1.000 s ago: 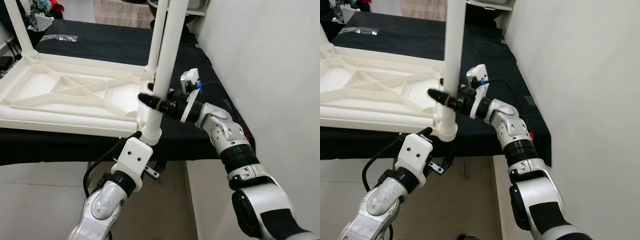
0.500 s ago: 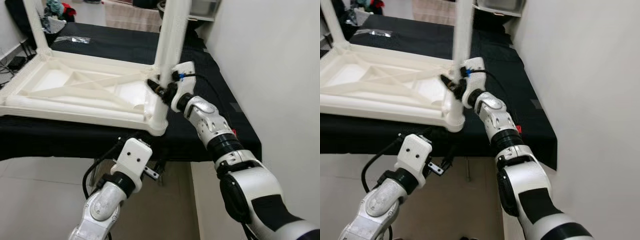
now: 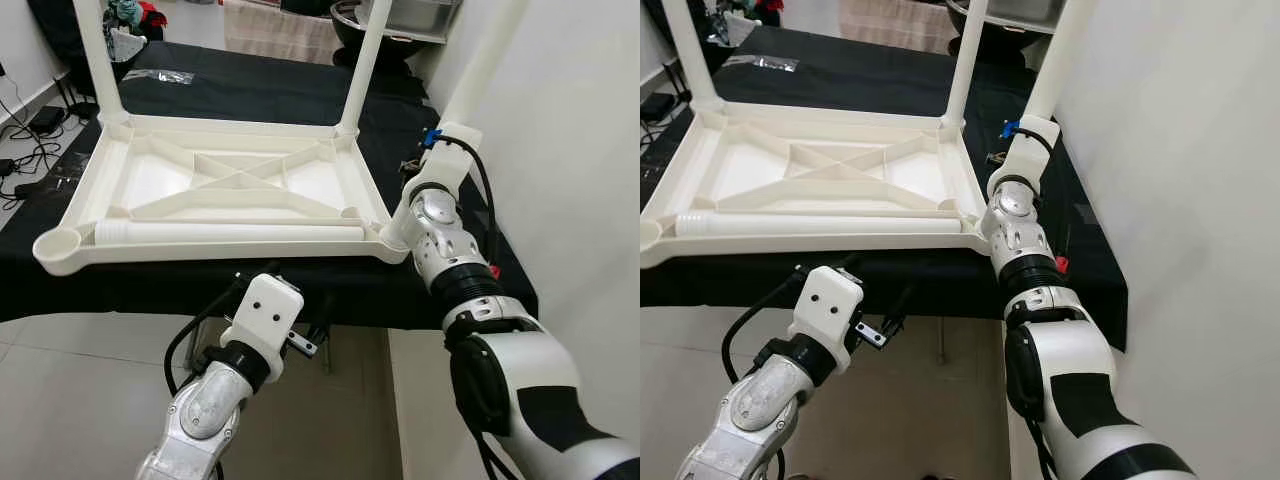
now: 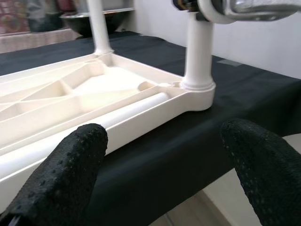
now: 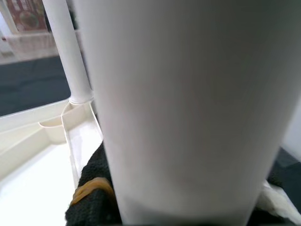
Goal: Building children table
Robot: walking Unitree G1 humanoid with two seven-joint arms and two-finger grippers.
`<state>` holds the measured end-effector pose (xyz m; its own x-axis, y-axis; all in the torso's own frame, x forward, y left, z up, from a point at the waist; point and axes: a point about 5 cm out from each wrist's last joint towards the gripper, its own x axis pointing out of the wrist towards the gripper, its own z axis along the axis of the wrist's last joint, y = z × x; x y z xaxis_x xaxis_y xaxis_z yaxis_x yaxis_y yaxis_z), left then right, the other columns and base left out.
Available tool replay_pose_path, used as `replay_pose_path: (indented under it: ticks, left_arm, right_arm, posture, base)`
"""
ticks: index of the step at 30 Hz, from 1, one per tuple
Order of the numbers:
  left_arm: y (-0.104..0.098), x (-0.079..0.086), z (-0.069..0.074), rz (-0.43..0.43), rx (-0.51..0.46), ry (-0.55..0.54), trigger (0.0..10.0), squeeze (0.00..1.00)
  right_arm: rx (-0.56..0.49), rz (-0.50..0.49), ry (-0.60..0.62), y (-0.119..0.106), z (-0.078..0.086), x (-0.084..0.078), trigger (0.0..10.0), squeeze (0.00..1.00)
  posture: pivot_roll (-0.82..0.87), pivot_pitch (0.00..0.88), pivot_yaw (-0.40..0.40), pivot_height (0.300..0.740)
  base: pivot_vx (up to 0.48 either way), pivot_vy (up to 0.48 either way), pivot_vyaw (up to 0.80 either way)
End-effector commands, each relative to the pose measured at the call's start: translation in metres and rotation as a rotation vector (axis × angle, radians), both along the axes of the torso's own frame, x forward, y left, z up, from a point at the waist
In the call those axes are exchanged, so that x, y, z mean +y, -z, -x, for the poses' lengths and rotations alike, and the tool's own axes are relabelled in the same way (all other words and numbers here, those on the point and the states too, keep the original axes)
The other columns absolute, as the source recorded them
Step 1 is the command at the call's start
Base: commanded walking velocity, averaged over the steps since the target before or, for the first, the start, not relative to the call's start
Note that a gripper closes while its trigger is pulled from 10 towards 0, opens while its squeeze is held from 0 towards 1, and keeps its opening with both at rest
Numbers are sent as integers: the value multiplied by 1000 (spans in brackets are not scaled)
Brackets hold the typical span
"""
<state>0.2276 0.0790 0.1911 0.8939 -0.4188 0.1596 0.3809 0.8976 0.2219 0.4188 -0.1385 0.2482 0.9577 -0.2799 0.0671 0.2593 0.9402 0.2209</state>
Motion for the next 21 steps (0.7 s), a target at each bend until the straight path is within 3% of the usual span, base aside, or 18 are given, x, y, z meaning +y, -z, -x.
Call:
replay_pose_path:
  ticks: [1,2,6,7,8,9,10,12,15,17,19,21]
  left_arm:
    - [1,-2,1,0,7,7,10000,0]
    - [1,-2,1,1,8,7,10000,0]
    - [1,-2,1,2,7,7,10000,0]
    - [1,-2,1,2,7,6,10000,0]
    - [1,-2,1,5,8,6,10000,0]
    - [1,-2,1,5,7,6,10000,0]
    - [1,-2,1,5,7,6,10000,0]
    - [1,-2,2,9,6,5,10000,0]
    - [1,-2,2,5,4,5,10000,0]
    - [-1,-2,2,11,-5,6,10000,0]
    - [-1,-2,2,11,-5,6,10000,0]
    - [-3,-5,3,20,-12,24,10000,0]
  right_arm:
    - [35,-89,-42,10,0,6,10000,361]
    - [1,-66,-77,6,0,10,10000,1000]
    - [-57,-56,-143,1,0,18,10000,1000]
    - [-94,-40,-188,-3,1,21,10000,847]
    - [-130,-43,-275,-6,1,26,10000,0]
    - [-156,-33,-359,-9,2,30,10000,0]
    - [-156,-33,-359,-9,2,30,10000,0]
    - [-203,-63,-553,-11,4,37,10000,0]
    - [-227,-43,-662,-12,7,39,10000,0]
    - [-233,8,-954,-8,16,41,10000,0]
    - [-233,8,-954,-8,16,41,10000,0]
    - [-227,66,-1181,-4,27,41,10000,0]
  posture:
    - [114,148,-170,740]
    - [115,146,-171,740]
    - [114,145,-172,740]
    - [115,146,-172,740]
    - [116,146,-173,740]
    - [116,146,-173,740]
    - [116,146,-173,740]
    - [115,146,-172,740]
    - [115,146,-174,740]
    - [115,146,-171,740]
    - [115,146,-171,740]
    - [118,146,-174,740]
  base:
    - [0,0,0]
    - [0,0,0]
    - [0,0,0]
    - [0,0,0]
    - [0,0,0]
    - [0,0,0]
    - [0,0,0]
    - [0,0,0]
    - [0,0,0]
    - [0,0,0]
    - [0,0,0]
    - [0,0,0]
